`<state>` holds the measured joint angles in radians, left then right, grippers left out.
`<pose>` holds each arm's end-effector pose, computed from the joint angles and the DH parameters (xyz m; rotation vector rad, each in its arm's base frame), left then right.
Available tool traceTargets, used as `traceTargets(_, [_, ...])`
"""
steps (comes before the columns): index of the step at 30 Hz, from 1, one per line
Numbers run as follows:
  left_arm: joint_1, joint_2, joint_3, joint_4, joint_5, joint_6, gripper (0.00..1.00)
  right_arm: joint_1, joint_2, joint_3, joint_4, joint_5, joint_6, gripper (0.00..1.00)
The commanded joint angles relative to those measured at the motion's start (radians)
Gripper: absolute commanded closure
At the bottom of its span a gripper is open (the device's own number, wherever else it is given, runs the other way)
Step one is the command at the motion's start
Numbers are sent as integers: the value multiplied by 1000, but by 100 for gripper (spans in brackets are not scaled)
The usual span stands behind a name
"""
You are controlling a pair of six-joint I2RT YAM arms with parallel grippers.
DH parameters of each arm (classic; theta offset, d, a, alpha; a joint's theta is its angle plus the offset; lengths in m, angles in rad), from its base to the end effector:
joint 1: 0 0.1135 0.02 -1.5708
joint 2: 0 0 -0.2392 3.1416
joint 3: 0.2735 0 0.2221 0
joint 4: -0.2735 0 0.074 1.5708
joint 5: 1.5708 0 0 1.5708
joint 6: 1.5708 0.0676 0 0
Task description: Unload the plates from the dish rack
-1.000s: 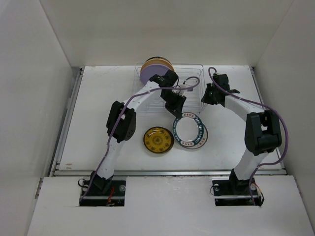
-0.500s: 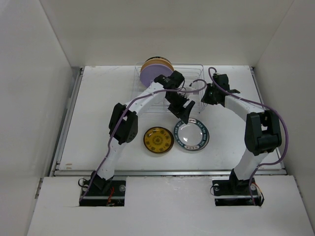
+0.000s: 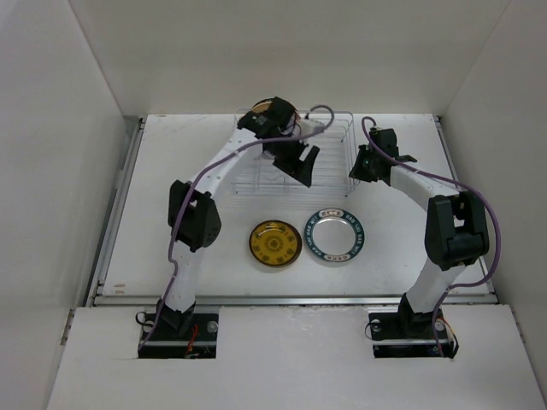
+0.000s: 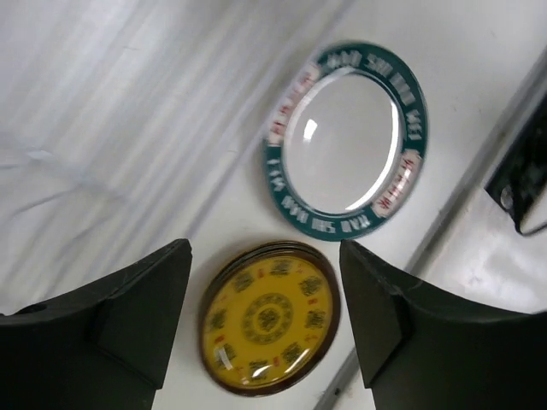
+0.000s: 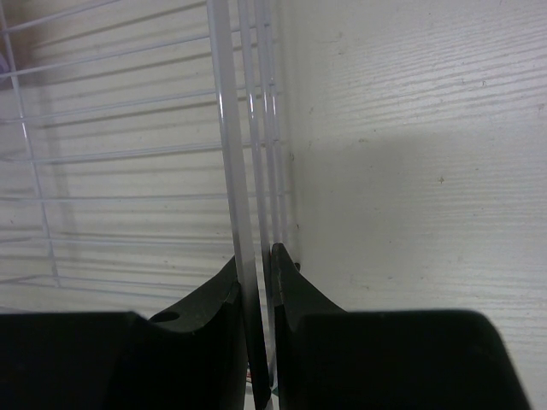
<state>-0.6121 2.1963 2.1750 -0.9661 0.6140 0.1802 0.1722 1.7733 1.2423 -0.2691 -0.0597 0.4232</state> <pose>0.3429 -0.2883 0.2550 1.2052 2.2537 -0.9516 0.3751 0.0693 0.1898 0.2714 2.3828 0.3538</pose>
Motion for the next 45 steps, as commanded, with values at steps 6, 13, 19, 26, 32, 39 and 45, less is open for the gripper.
traceTargets(6, [176, -239, -46, 302, -399, 43, 45, 3, -31, 43, 41, -6, 31, 82])
traceTargets(13, [216, -173, -107, 523, -563, 392, 46, 3, 9, 74, 30, -6, 31, 82])
traceTargets(19, [247, -20, 49, 455, -572, 401, 46, 3, 38, 106, 10, -6, 31, 82])
traceTargets(26, [276, 6, 25, 573, -602, 314, 48, 3, 58, 115, -10, 3, 22, 82])
traceTargets(32, [288, 36, 16, 558, -522, 292, 52, 3, 77, 135, -28, 12, 12, 82])
traceTargets(39, [298, 54, 16, 491, -404, 283, 64, 3, 86, 144, -48, 12, 12, 82])
traceTargets(45, [307, 65, 16, 501, -395, 220, 86, 3, 86, 144, -48, 12, 12, 82])
